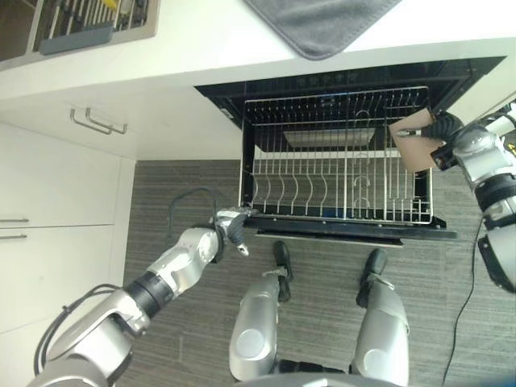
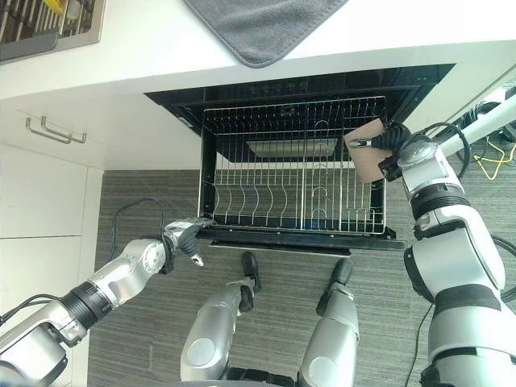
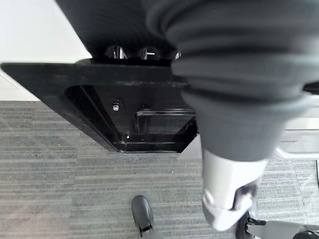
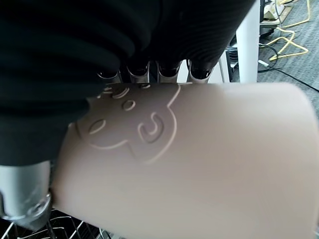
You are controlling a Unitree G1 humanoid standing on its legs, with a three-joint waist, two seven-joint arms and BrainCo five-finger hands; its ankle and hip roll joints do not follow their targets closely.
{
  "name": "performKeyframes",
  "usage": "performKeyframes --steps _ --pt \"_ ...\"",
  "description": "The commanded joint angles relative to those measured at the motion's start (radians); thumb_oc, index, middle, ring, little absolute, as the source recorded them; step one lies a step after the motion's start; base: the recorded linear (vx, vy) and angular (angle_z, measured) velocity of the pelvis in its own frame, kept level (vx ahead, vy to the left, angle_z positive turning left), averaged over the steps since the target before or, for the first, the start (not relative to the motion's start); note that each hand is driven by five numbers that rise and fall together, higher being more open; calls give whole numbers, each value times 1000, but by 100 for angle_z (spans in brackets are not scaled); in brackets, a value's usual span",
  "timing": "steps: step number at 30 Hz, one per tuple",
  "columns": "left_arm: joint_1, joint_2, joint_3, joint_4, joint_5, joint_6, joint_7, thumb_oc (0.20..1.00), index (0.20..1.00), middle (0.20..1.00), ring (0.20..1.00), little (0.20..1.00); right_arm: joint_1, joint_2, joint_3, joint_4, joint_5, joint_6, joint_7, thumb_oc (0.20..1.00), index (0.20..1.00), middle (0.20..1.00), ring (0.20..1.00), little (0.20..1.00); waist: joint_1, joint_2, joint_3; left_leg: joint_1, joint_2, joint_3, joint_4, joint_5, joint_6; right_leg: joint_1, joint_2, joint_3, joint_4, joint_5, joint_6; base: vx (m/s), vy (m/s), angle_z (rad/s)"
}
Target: Place the dishes in the dishwasher.
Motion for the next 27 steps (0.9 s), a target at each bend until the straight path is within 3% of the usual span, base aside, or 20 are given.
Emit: performKeyframes --steps 1,8,18,20,22,23,26,27 --pt "193 15 -108 37 -5 -3 -11 1000 1000 1000 1000 1000 -52 4 28 55 -24 45 24 1000 1000 1000 1000 1000 41 6 6 -77 47 -102 16 29 -35 -61 -12 10 110 -119 -8 0 0 0" --pt "187 -31 -97 143 -8 -48 43 1000 1000 1000 1000 1000 -49 21 23 58 -10 145 -84 1000 1000 1000 1000 1000 28 -20 6 -74 55 -91 7 27 -28 -76 0 23 117 -118 -11 0 0 0" --pt "158 -37 -65 160 -31 -28 45 1000 1000 1000 1000 1000 19 36 -56 -40 225 125 -152 1000 1000 1000 1000 1000 8 -69 6 -71 84 -79 21 19 -29 -70 22 26 115 -110 -14 -14 -26 -2" --pt "149 -30 -51 134 -51 -39 92 1000 1000 1000 1000 1000 46 29 -82 -117 311 132 -172 1000 1000 1000 1000 1000 -3 -81 6 -69 90 -77 30 17 -32 -65 26 28 119 -109 -15 16 -8 -5" --pt "138 -8 -15 65 -110 -75 204 1000 1000 1000 1000 1000 112 28 -126 -228 371 132 -218 1000 1000 1000 1000 1000 -13 -92 6 -67 94 -78 40 12 -31 -62 29 32 126 -110 -15 45 -41 -3" --pt "123 18 49 -40 -148 -77 247 1000 1000 1000 1000 1000 190 23 -183 -336 419 115 -257 1000 1000 1000 1000 1000 -19 -100 6 -67 96 -77 47 9 -29 -60 28 29 129 -108 -12 35 -71 -3" --pt "120 76 233 -268 -227 -57 203 1000 1000 1000 1000 1000 394 29 -333 -590 450 70 -328 1000 1000 1000 1000 1000 -24 -110 6 -77 97 -71 45 33 -20 -57 30 12 111 -73 -16 -45 -79 6" --pt "119 80 247 -278 -240 -67 205 1000 1000 1000 1000 1000 407 30 -342 -609 451 67 -330 1000 1000 1000 1000 1000 -25 -110 6 -76 97 -71 44 33 -20 -55 30 11 109 -72 -15 13 -51 6"
